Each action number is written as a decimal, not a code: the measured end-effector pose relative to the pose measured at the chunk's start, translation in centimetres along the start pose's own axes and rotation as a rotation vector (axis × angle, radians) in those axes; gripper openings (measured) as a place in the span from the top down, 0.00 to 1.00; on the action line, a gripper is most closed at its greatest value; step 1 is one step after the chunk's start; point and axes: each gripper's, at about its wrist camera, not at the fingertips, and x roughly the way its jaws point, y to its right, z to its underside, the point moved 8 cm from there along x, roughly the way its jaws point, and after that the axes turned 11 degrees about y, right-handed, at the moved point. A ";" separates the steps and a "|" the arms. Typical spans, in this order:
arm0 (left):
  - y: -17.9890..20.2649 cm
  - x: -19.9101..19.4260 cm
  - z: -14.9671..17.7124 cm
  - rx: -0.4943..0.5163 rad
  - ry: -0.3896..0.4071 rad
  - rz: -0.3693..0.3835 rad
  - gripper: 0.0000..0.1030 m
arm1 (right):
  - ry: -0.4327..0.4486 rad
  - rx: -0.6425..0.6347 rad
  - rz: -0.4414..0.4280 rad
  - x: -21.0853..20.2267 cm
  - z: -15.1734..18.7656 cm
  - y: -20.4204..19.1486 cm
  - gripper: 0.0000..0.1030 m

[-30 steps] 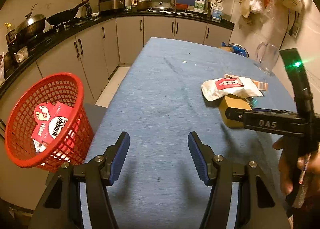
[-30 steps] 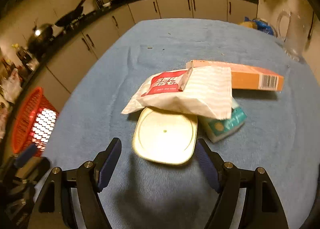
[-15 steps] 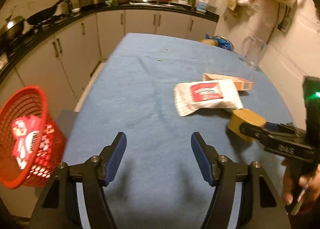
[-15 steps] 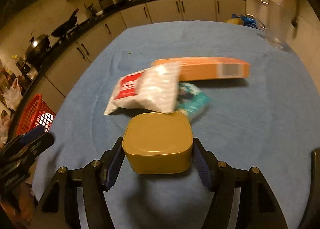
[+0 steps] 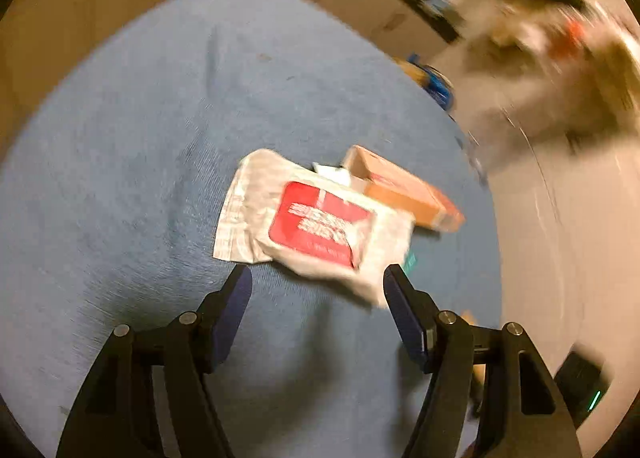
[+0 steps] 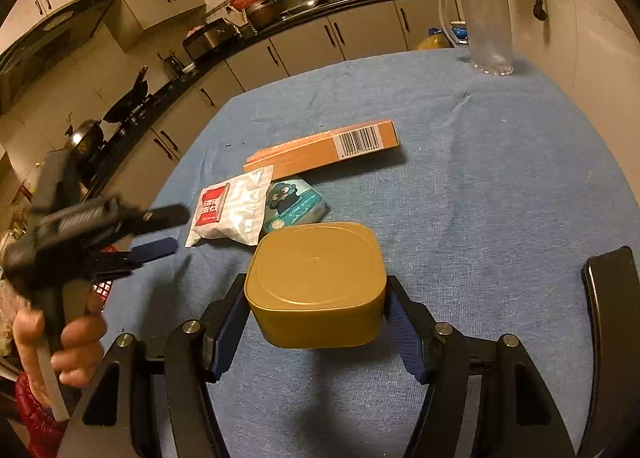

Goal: Collect trash
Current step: 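Grasp the gold plastic container with the right tool while the left tool grasps the white-red snack bag, then carry the gold container and snack bag over the red wastebasket with both tools, then open the right tool to drop the gold container while the left tool drops the snack bag, then move both open tools back over the orange box and teal tissue pack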

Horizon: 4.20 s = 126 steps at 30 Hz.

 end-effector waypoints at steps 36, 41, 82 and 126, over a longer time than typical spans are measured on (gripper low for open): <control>3.3 -3.7 1.9 0.372 0.194 -0.104 0.57 | 0.021 0.027 -0.107 -2.1 0.8 -0.3 0.32; 2.6 -7.7 1.9 0.379 0.245 -0.094 0.57 | 0.013 0.001 -0.128 -1.8 0.9 -2.7 0.32; -27.7 -28.0 -10.1 0.030 0.538 -0.294 0.55 | -0.233 -0.193 -0.531 11.6 3.1 -41.4 0.32; -18.7 -24.5 -5.0 0.124 0.465 -0.155 0.33 | -0.176 -0.042 -0.470 6.3 2.7 -28.6 0.28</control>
